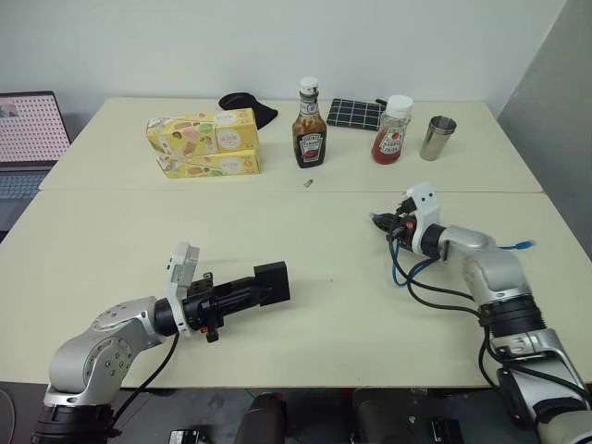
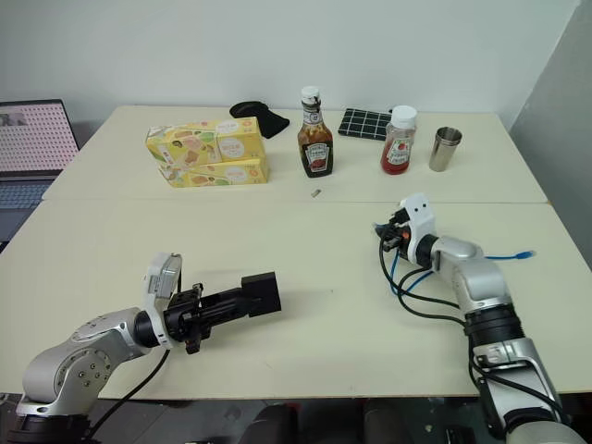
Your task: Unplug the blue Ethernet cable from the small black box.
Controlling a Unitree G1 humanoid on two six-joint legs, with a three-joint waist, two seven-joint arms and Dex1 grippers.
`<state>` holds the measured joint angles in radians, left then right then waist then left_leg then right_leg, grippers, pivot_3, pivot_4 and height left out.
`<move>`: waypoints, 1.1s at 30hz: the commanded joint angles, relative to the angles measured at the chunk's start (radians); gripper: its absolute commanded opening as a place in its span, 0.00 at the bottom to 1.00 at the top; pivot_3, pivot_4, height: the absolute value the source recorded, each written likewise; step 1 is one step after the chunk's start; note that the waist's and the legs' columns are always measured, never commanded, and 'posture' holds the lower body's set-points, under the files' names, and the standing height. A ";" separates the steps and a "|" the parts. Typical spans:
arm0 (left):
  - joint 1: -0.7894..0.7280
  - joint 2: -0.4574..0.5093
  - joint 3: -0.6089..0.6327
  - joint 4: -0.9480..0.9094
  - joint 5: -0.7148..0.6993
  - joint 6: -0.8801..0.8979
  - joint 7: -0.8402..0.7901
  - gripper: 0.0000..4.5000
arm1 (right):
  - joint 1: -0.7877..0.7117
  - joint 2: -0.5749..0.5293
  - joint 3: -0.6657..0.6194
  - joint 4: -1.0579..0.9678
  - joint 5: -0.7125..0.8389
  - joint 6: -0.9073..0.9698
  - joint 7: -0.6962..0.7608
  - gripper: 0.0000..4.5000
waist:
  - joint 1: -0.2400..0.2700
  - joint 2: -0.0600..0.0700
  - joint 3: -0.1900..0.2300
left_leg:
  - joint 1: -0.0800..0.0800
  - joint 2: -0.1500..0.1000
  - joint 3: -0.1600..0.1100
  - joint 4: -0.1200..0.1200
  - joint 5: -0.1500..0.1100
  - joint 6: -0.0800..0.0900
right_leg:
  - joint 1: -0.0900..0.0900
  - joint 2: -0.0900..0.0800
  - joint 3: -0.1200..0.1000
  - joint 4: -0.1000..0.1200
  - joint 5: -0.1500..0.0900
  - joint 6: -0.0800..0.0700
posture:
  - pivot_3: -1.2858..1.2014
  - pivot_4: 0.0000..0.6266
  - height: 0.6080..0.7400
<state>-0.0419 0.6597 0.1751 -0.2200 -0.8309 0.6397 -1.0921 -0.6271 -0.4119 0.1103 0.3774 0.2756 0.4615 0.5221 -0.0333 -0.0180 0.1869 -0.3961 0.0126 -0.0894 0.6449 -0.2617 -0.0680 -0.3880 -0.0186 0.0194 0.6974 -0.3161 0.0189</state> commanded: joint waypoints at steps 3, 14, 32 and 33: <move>-0.007 -0.001 0.020 0.013 0.052 -0.066 0.013 0.17 | -0.021 0.015 -0.013 0.027 -0.038 -0.009 0.027 0.41 | -0.001 0.000 0.000 | 0.000 0.000 0.001 0.000 0.000 0.000 | 0.000 0.000 0.001 0.000 0.000 0.000 | 0.52 0.24 1.00; -0.117 -0.141 0.068 0.187 0.285 -0.397 0.240 0.17 | 0.020 -0.077 -0.066 -0.302 0.032 0.029 0.149 0.96 | 0.006 0.000 0.000 | -0.001 0.000 0.000 0.001 0.000 0.000 | 0.000 -0.001 -0.001 0.000 0.000 0.001 | 0.52 0.24 1.00; -0.300 -0.246 0.131 0.770 0.577 -1.016 0.575 0.17 | 0.025 -0.092 0.179 -0.673 0.098 0.139 0.371 0.96 | 0.004 -0.001 -0.001 | -0.002 -0.002 -0.004 0.002 0.000 0.000 | 0.000 -0.001 -0.004 0.000 0.000 0.000 | 0.52 0.24 1.00; -0.299 -0.250 0.129 0.788 0.574 -1.017 0.573 0.17 | 0.025 -0.094 0.183 -0.672 0.092 0.137 0.375 0.96 | 0.004 -0.001 -0.001 | -0.002 -0.002 -0.004 0.002 0.000 0.000 | 0.000 -0.001 -0.004 0.000 0.000 0.001 | 0.52 0.24 1.00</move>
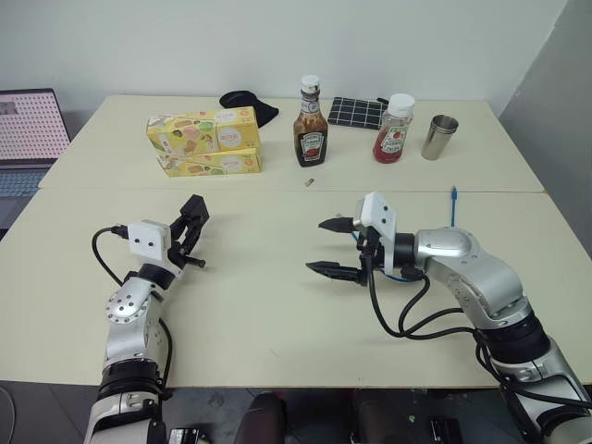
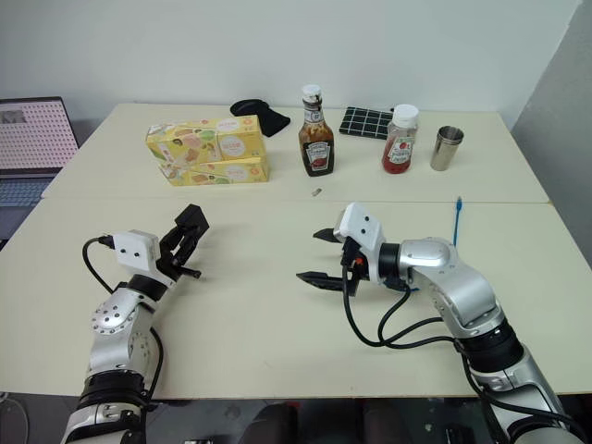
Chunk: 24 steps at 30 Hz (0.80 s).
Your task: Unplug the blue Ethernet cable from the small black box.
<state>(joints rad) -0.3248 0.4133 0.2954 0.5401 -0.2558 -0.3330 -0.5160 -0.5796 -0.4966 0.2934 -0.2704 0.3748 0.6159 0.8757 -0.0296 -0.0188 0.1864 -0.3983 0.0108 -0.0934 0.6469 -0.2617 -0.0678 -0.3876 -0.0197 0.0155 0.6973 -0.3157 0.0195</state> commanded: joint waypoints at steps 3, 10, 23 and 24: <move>-0.008 -0.014 0.020 0.055 -0.028 -0.028 -0.005 0.25 | -0.022 -0.013 0.003 -0.023 -0.021 -0.018 0.024 0.97 | 0.000 0.000 0.000 | 0.000 0.000 0.000 0.000 0.000 0.000 | 0.000 0.000 0.000 0.000 0.000 0.000 | 0.52 0.24 1.00; 0.065 -0.019 0.025 -0.004 -0.064 0.004 -0.030 0.57 | -0.015 -0.006 0.001 -0.019 -0.046 -0.017 0.022 0.97 | -0.004 0.000 0.000 | 0.001 0.000 0.000 0.000 0.000 0.000 | 0.000 0.000 0.000 0.001 0.000 0.000 | 0.52 0.24 1.00; 0.455 0.132 0.029 -0.681 -0.215 0.518 -0.086 0.83 | 0.072 -0.038 -0.054 -0.036 -0.047 0.019 -0.015 0.97 | -0.008 -0.001 -0.001 | 0.002 0.002 -0.003 0.000 0.000 0.000 | 0.001 -0.001 0.001 0.001 0.000 0.000 | 0.52 0.24 1.00; 0.481 0.157 0.039 -0.730 -0.235 0.552 -0.100 0.83 | 0.082 -0.050 -0.075 -0.040 -0.038 0.028 -0.017 0.97 | -0.007 -0.001 -0.001 | 0.002 0.002 -0.003 0.000 0.000 0.000 | 0.002 -0.001 0.001 0.001 0.000 0.000 | 0.52 0.24 1.00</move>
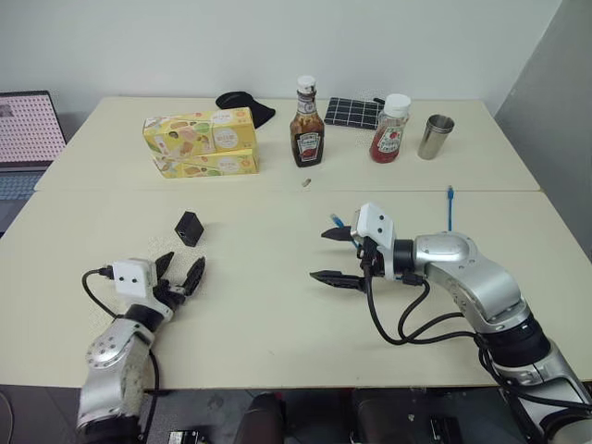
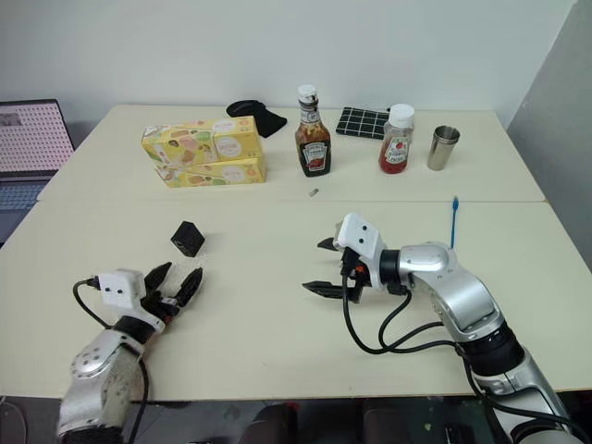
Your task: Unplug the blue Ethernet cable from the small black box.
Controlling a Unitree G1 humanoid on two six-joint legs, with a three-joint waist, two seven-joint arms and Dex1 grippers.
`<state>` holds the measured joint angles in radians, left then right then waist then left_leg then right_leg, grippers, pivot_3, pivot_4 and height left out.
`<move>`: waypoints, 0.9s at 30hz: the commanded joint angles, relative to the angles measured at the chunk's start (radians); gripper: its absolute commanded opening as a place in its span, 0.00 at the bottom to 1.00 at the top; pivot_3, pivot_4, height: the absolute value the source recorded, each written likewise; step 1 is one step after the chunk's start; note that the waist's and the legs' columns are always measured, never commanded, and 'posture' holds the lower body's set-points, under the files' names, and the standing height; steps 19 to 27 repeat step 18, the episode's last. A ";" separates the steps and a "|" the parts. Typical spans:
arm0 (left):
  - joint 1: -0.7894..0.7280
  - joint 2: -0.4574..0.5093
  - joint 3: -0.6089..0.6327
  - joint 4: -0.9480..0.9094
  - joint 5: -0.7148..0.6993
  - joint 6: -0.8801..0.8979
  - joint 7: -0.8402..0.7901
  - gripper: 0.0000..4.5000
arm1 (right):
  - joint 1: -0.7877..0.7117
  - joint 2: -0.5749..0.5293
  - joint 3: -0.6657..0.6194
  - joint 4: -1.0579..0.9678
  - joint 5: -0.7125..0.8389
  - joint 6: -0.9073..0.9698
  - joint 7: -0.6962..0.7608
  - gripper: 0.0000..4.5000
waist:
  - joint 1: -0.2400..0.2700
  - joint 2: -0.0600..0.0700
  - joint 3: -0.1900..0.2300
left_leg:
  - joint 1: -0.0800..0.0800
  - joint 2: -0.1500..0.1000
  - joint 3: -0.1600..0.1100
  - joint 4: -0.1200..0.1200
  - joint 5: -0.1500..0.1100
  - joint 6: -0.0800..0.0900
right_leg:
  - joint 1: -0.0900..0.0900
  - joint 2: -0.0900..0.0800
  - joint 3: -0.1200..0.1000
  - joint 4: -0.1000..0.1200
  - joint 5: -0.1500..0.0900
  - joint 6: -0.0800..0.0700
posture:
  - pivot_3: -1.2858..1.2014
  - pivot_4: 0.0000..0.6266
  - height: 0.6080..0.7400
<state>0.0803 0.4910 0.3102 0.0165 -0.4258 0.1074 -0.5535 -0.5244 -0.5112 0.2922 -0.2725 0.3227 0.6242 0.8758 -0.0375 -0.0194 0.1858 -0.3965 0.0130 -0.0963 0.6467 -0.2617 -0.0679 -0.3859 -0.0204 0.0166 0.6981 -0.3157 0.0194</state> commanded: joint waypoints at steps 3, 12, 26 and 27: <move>0.127 0.170 0.069 -0.313 -0.092 0.214 -0.077 0.83 | 0.047 -0.085 -0.142 -0.042 0.045 0.047 -0.009 0.97 | 0.009 0.001 0.001 | 0.000 0.000 0.000 0.000 0.000 0.000 | 0.000 0.000 0.000 0.000 0.000 0.000 | 0.52 0.24 1.00; 0.091 0.360 0.182 -0.375 -0.197 0.364 -0.218 0.83 | 0.023 -0.187 -0.245 0.007 0.080 0.079 0.028 0.97 | 0.006 0.001 0.001 | 0.002 -0.001 0.002 -0.001 0.000 0.000 | 0.001 0.001 -0.001 -0.001 0.000 0.000 | 0.52 0.24 1.00; 0.040 0.390 0.193 -0.351 -0.205 0.405 -0.236 0.83 | 0.012 -0.210 -0.256 0.027 0.077 0.077 0.039 0.97 | 0.006 0.001 0.001 | 0.002 -0.001 0.003 -0.001 0.000 0.000 | 0.001 0.001 0.000 -0.001 0.000 0.000 | 0.52 0.24 1.00; 0.040 0.390 0.193 -0.351 -0.205 0.405 -0.236 0.83 | 0.012 -0.210 -0.256 0.027 0.077 0.077 0.039 0.97 | 0.006 0.001 0.001 | 0.002 -0.001 0.003 -0.001 0.000 0.000 | 0.001 0.001 0.000 -0.001 0.000 0.000 | 0.52 0.24 1.00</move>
